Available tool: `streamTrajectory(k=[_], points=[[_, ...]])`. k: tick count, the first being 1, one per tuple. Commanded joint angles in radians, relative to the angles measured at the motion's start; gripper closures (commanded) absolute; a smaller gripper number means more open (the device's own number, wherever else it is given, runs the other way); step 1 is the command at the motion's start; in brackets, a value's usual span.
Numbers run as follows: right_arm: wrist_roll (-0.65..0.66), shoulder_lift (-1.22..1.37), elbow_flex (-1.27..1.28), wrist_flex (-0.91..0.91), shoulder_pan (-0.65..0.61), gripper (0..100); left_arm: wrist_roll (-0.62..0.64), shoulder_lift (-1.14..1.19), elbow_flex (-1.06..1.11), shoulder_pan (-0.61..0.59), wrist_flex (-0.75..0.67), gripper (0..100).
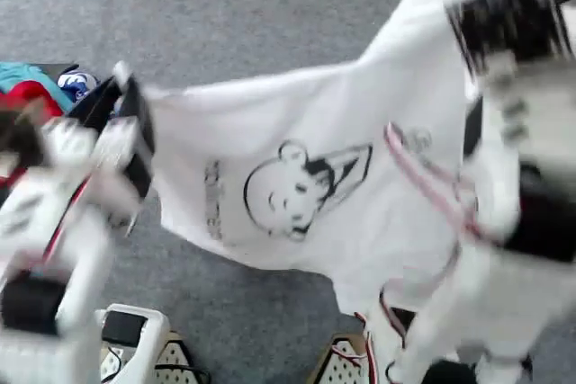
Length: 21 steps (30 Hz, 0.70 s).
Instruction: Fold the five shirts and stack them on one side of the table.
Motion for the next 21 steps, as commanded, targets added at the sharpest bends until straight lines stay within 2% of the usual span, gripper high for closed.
streamTrajectory(k=[1, 6, 9, 14, 17, 21], points=[[-0.002, 0.082, 0.120, -0.253, -0.008, 98.4, -0.008, 0.140, 0.071, -0.001, -0.292, 97], [-0.002, 0.251, 0.142, -0.423, -0.025, 98.4, 0.000, 0.393, 0.051, -0.082, -0.506, 97], [-0.003, 0.357, 0.073, -0.440, -0.031, 98.4, 0.000, 0.537, -0.031, -0.122, -0.525, 97], [-0.003, 0.559, -0.140, -0.431, -0.052, 98.4, 0.000, 0.738, -0.245, -0.117, -0.520, 97], [-0.003, 0.654, -0.265, -0.376, -0.055, 98.4, -0.005, 0.852, -0.354, -0.101, -0.519, 97], [-0.003, 0.739, -0.433, -0.193, -0.057, 98.4, -0.008, 0.962, -0.438, -0.099, -0.509, 97]])
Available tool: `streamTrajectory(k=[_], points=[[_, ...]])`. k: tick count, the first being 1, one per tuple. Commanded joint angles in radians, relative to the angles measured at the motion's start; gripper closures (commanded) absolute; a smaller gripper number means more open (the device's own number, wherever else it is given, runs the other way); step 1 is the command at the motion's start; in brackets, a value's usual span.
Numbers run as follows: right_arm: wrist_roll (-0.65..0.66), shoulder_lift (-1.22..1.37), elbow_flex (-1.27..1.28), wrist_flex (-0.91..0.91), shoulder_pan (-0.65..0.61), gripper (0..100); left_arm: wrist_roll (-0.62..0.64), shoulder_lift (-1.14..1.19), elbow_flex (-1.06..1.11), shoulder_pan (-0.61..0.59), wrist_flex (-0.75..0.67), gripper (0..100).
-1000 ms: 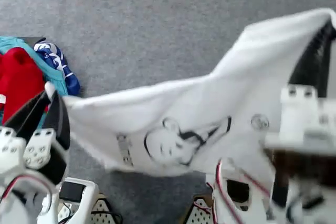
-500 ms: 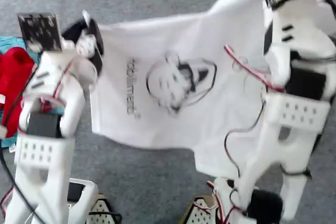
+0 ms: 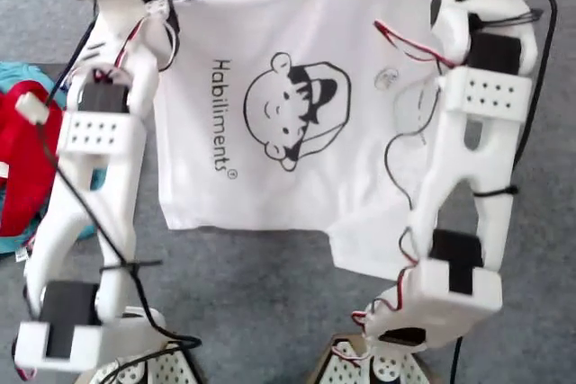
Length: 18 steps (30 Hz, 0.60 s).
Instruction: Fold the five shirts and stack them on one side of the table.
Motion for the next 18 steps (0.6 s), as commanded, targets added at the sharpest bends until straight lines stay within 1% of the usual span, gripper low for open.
streamTrajectory(k=[1, 4, 8, 10, 15, 18], points=[[-0.003, 0.036, -0.188, 0.153, -0.011, 98.4, -0.008, 0.055, -0.119, 0.002, 0.008, 97], [-0.002, 0.050, -0.260, 0.354, -0.009, 98.4, -0.008, 0.068, -0.125, 0.005, 0.092, 97], [0.009, 0.050, -0.318, 0.667, -0.008, 98.4, -0.009, 0.068, -0.116, 0.007, 0.256, 97], [0.051, 0.054, -0.334, 0.796, 0.005, 98.4, -0.009, 0.068, -0.116, 0.002, 0.351, 97], [0.117, 0.050, -0.343, 0.964, 0.037, 98.4, -0.011, 0.068, -0.108, 0.025, 0.572, 97], [0.160, 0.048, -0.338, 1.080, 0.044, 98.4, -0.011, 0.068, -0.030, 0.044, 0.598, 97]])
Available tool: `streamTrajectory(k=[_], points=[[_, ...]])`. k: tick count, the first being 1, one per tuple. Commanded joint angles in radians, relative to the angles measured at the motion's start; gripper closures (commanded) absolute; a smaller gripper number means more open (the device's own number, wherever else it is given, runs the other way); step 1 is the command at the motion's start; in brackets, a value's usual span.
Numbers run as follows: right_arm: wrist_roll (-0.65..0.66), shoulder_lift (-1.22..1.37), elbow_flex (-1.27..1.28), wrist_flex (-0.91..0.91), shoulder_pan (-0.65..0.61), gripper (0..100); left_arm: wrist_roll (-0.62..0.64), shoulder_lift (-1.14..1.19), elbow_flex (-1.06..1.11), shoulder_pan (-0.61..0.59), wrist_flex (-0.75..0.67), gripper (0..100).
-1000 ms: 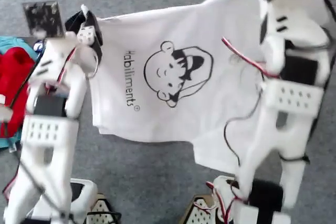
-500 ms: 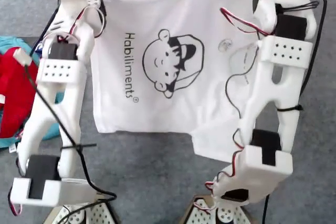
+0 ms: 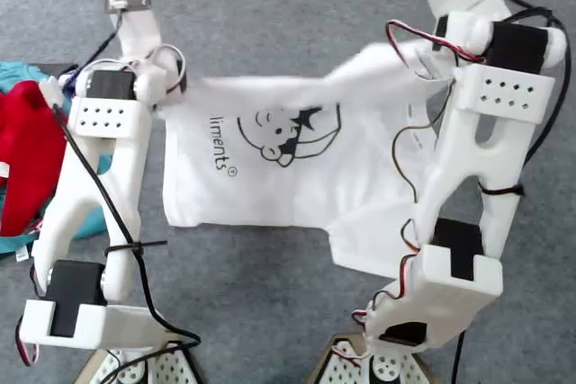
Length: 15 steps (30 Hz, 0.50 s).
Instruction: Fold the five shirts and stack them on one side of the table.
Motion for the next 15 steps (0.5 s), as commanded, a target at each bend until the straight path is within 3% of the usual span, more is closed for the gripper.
streamTrajectory(k=[1, 5, 9, 15], points=[[0.037, -0.015, -0.041, 0.112, 0.018, 98.4, -0.008, -0.011, 0.059, 0.022, 0.028, 97], [0.038, -0.110, 0.119, 0.103, 0.048, 98.4, -0.008, -0.011, 0.217, 0.024, 0.012, 97], [0.115, -0.297, 0.446, 0.054, 0.052, 98.4, -0.008, -0.034, 0.341, 0.021, -0.035, 97], [0.169, -0.638, 1.078, -0.293, 0.094, 98.4, -0.008, -0.192, 0.504, 0.088, -0.035, 97]])
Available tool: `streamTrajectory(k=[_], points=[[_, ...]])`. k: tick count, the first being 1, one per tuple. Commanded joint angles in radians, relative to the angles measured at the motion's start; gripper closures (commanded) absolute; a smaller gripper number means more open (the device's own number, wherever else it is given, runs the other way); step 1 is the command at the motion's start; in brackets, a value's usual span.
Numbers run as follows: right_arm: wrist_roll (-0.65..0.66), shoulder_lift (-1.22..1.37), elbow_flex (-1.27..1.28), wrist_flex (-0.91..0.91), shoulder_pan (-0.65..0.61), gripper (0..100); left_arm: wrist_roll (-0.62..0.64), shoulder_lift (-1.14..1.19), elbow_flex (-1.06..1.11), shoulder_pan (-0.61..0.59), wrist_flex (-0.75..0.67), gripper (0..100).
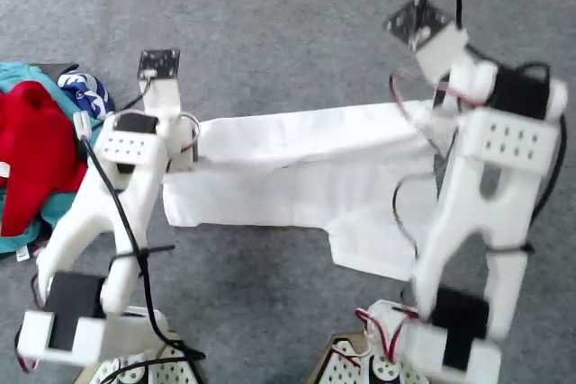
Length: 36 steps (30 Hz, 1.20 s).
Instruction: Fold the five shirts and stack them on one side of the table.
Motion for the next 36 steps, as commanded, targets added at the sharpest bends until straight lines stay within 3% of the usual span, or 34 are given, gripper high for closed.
streamTrajectory(k=[1, 6, 12, 23, 29, 36], points=[[0.023, -0.216, 0.394, -0.213, 0.044, 98.4, -0.008, -0.137, 0.081, 0.050, -0.018, 97], [0.080, -0.418, 0.728, -0.324, 0.106, 98.4, -0.031, -0.265, 0.225, 0.038, -0.091, 97], [0.141, -0.544, 0.934, -0.364, 0.164, 98.4, -0.106, -0.296, 0.326, 0.030, -0.140, 97], [0.184, -0.680, 1.089, -0.361, 0.170, 98.4, -0.112, -0.295, 0.377, -0.001, -0.135, 97], [0.221, -0.690, 1.096, -0.379, 0.262, 98.5, -0.112, -0.304, 0.421, 0.002, -0.135, 97], [0.233, -0.694, 1.129, -0.384, 0.272, 98.5, -0.114, -0.302, 0.427, 0.004, -0.135, 97]])
